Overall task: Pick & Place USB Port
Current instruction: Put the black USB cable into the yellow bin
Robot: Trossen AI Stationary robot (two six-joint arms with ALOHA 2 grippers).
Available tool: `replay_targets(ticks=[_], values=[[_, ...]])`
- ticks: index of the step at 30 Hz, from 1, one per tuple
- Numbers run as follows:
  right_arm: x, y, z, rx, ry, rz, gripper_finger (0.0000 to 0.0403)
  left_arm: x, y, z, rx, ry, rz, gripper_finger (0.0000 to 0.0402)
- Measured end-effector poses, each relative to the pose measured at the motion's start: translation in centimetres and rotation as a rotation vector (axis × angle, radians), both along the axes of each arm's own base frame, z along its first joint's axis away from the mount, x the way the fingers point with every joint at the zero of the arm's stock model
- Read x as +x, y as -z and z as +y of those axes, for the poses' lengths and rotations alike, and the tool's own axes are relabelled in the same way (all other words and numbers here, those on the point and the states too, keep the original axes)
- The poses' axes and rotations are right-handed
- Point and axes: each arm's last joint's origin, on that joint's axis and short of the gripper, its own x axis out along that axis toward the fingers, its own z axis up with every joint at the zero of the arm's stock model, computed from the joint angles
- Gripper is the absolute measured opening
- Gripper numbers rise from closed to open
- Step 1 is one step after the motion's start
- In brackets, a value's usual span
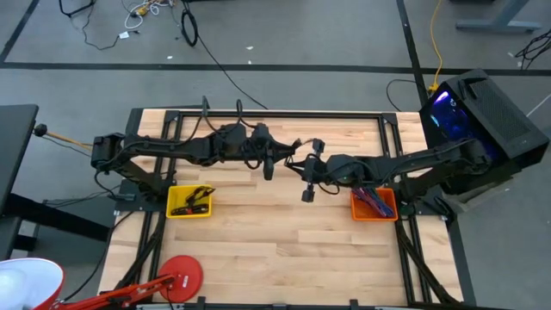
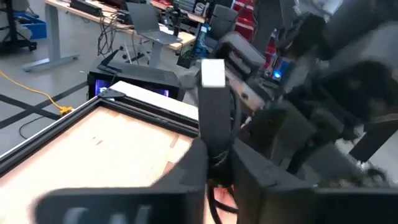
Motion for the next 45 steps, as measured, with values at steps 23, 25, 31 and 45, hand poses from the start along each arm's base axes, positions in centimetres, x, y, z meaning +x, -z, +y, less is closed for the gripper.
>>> replay_targets(ticks=[23,25,31,45], values=[[-0.5,0.1,-0.2,-0.018,0.045,0.035,0.0064,-1.7,-1.5,0.2,0.119,-0.136,0.038,0.0032],[-0.9,-0.3,-0.2,-0.011,0.031,0.035,0.0071,-2.5,-1.8,0.2,0.127,-0.185,0.08,0.0032],[-2.9,-1.0,-0.7,0.01,0.097,0.092,0.0085,-5.3,-1.6,-0.6,0.111,-0.263,0.291,0.0032],[-7.7,1.4,-2.0,-0.003,0.315,0.193,0.0086,-13.6,-0.4,-7.4,-0.034,-0.42,0.686,0.0032]])
